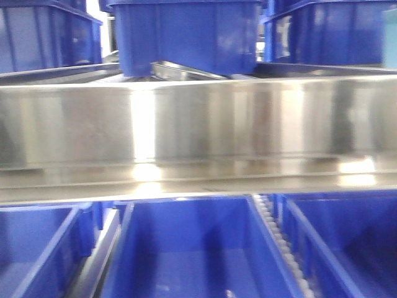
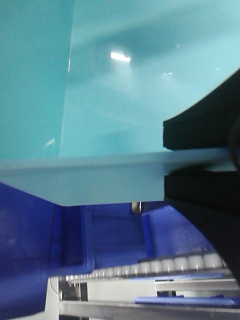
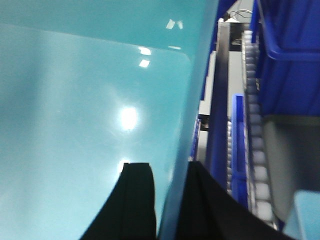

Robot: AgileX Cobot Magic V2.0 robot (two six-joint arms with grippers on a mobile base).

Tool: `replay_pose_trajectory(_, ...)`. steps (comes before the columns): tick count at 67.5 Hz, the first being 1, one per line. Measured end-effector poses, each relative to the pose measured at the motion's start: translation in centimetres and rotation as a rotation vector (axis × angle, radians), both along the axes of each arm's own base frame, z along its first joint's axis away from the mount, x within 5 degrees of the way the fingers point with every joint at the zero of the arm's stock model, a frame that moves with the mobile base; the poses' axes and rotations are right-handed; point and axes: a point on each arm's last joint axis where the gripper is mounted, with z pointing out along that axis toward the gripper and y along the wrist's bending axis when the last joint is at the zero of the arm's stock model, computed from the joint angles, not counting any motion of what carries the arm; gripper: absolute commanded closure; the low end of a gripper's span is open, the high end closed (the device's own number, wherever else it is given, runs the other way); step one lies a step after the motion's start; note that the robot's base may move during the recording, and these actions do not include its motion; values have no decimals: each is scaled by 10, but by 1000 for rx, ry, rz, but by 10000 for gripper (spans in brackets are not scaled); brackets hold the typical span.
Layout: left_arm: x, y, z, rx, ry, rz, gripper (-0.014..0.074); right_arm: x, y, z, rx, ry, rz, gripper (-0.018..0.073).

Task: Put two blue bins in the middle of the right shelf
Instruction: 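Back the base away from the rack while holding the teal bin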

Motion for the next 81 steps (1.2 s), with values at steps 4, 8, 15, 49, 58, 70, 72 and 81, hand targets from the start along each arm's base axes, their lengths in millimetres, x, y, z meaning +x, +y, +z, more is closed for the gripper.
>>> replay_pose_trajectory(4, 0, 0, 0, 2, -1, -1, 707, 0, 0, 0, 0, 0, 0, 711)
replay_pose_trajectory(8, 0, 0, 0, 2, -1, -1, 707, 0, 0, 0, 0, 0, 0, 711)
replay_pose_trajectory(15, 0, 0, 0, 2, -1, -1, 707, 0, 0, 0, 0, 0, 0, 711)
replay_pose_trajectory(49, 0, 0, 0, 3, -2, 0, 707, 0, 0, 0, 1, -1, 0, 711)
replay_pose_trajectory(58, 0, 0, 0, 3, -2, 0, 707, 0, 0, 0, 1, -1, 0, 711)
replay_pose_trajectory(70, 0, 0, 0, 3, -2, 0, 707, 1, 0, 0, 1, -4, -1, 711)
replay_pose_trajectory(72, 0, 0, 0, 3, -2, 0, 707, 1, 0, 0, 1, -4, -1, 711)
replay_pose_trajectory(81, 0, 0, 0, 2, -1, -1, 707, 1, 0, 0, 2, -4, -1, 711)
